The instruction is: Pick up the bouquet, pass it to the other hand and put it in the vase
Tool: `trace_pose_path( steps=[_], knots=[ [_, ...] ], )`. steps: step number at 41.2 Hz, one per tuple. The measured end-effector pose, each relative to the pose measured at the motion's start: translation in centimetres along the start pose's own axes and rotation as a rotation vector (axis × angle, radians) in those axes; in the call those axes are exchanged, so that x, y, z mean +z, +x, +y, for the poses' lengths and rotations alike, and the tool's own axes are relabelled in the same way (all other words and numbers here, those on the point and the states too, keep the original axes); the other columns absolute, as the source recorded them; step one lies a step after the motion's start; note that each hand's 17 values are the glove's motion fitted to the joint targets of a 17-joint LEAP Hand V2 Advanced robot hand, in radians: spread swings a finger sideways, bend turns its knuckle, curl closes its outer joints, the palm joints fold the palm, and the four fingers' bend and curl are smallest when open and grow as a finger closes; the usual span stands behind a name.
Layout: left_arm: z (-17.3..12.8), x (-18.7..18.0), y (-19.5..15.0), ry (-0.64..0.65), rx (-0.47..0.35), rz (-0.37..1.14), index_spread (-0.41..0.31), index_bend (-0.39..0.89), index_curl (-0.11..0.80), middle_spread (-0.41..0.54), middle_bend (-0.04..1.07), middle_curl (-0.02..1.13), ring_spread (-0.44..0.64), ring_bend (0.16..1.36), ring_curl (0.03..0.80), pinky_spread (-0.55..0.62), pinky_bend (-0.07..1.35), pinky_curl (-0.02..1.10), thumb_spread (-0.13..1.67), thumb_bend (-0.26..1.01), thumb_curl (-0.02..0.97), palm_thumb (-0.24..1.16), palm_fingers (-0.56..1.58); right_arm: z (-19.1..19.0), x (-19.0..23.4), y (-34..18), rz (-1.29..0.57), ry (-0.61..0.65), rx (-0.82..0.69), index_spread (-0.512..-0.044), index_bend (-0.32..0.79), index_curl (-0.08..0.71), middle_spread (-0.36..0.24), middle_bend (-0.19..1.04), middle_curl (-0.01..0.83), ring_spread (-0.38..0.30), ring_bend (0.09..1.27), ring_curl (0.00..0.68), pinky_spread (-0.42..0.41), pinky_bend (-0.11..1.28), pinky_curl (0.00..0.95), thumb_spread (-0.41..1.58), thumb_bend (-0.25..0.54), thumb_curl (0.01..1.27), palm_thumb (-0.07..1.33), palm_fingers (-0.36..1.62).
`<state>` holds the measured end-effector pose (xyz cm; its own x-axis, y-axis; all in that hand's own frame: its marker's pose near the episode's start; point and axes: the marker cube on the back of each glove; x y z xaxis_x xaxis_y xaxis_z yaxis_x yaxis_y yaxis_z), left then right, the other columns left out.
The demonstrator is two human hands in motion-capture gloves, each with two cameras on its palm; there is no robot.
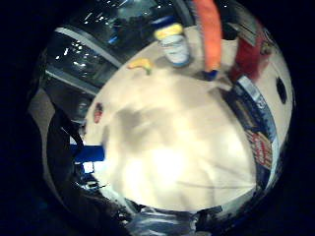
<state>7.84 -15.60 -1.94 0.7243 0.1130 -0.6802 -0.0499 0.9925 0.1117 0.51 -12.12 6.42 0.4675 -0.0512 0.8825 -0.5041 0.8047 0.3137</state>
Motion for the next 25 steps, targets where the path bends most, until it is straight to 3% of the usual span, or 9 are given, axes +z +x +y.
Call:
trace_pose_path(
  steps=[6,15,21,24,25],
  knots=[
    [-3.6,-1.0,4.4,0.056,0.115,0.399,0.086,0.16,0.388,0.248,0.18,0.34,0.37,0.47,0.271,0.39,0.19,0.28,1.05,-0.02,0.326,0.42,0.27,-0.8,1.0,-3.7,-0.257,-0.032,-0.070,-0.225,0.48,0.524,-0.171,0.82,0.632,-0.187,1.00,0.557,-0.201,0.79,0.533,0.67,-0.020,0.59,1.01,1.39],
    [-7.4,0.0,8.3,0.051,0.216,0.783,0.094,0.13,0.362,0.254,0.18,0.33,0.35,0.49,0.277,0.38,0.23,0.30,1.01,-0.02,0.339,0.46,0.27,2.0,3.5,-7.0,-0.452,-0.082,-0.126,-0.226,0.48,0.551,-0.165,0.84,0.637,-0.185,1.02,0.559,-0.197,0.80,0.548,0.58,-0.019,0.64,1.03,1.37],
    [-7.6,0.9,10.5,-0.009,0.279,0.843,0.087,0.09,0.319,0.219,0.20,0.34,0.28,0.54,0.288,0.30,0.30,0.33,0.97,-0.03,0.347,0.47,0.38,4.4,5.8,-7.5,-0.487,-0.147,-0.161,-0.228,0.47,0.566,-0.163,0.85,0.638,-0.184,1.03,0.558,-0.194,0.80,0.555,0.55,-0.023,0.67,1.03,1.37],
    [-7.5,1.1,10.9,0.041,0.311,0.831,0.077,0.08,0.303,0.192,0.21,0.35,0.24,0.55,0.294,0.26,0.32,0.34,0.96,-0.02,0.356,0.51,0.40,5.2,6.5,-7.7,-0.497,-0.166,-0.170,-0.228,0.47,0.572,-0.163,0.85,0.641,-0.184,1.03,0.557,-0.193,0.80,0.557,0.53,-0.024,0.68,1.03,1.37],
    [-7.5,1.1,10.8,0.075,0.328,0.828,0.056,0.13,0.313,0.134,0.29,0.38,0.19,0.56,0.303,0.21,0.28,0.33,0.96,0.02,0.371,0.58,0.54,5.4,6.8,-7.7,-0.500,-0.170,-0.170,-0.228,0.47,0.574,-0.163,0.85,0.641,-0.183,1.03,0.557,-0.193,0.80,0.558,0.53,-0.024,0.68,1.03,1.37]
  ],
)
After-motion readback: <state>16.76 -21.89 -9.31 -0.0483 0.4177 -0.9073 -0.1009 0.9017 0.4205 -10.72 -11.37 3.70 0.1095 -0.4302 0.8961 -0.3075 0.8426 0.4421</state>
